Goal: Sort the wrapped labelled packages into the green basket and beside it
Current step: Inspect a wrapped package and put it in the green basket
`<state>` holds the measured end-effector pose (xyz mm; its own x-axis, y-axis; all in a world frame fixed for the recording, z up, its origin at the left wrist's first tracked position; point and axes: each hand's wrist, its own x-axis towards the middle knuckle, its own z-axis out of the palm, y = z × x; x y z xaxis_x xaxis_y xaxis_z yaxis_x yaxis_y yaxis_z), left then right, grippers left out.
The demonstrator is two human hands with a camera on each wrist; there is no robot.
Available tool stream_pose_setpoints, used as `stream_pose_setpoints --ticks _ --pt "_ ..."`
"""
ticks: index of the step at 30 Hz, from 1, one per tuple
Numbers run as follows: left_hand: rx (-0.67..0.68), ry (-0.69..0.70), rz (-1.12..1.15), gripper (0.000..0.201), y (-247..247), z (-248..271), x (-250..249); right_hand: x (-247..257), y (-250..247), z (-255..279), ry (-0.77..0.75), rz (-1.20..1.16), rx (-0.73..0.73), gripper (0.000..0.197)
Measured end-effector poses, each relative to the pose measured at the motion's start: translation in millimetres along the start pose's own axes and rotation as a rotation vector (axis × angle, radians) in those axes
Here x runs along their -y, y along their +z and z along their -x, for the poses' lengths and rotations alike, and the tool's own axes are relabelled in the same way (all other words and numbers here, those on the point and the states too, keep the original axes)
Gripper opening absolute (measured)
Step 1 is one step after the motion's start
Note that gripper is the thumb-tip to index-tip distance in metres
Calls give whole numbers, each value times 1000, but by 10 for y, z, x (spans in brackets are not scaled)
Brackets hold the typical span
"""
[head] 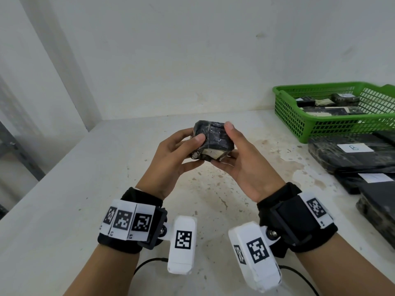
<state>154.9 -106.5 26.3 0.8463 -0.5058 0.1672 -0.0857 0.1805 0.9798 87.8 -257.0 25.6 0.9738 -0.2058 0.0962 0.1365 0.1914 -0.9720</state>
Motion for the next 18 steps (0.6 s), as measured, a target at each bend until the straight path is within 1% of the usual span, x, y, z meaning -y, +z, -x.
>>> stream_pose_setpoints --ticks 2,4,5,8,10,13,14,18 --pt "4 -7 -3 52 1 -4 5 0 3 -2 -9 10 -16 59" --pt "15 -18 -1 47 15 0 10 2 6 -9 -20 13 -43 55" --pt "24 -27 3 47 22 4 20 -1 5 -10 -20 16 -54 53" --pt "27 -32 28 57 33 16 17 -7 -5 -17 -17 23 -71 50" --pt "13 -23 30 54 30 14 6 5 -6 -4 -11 17 -61 49" --pt "16 -1 -21 59 37 16 6 4 19 21 2 4 -47 66" --pt "18 6 -34 61 44 19 9 0 29 23 -4 2 -59 66" --pt "53 -16 -39 63 72 38 28 -21 30 13 -14 13 -135 51"
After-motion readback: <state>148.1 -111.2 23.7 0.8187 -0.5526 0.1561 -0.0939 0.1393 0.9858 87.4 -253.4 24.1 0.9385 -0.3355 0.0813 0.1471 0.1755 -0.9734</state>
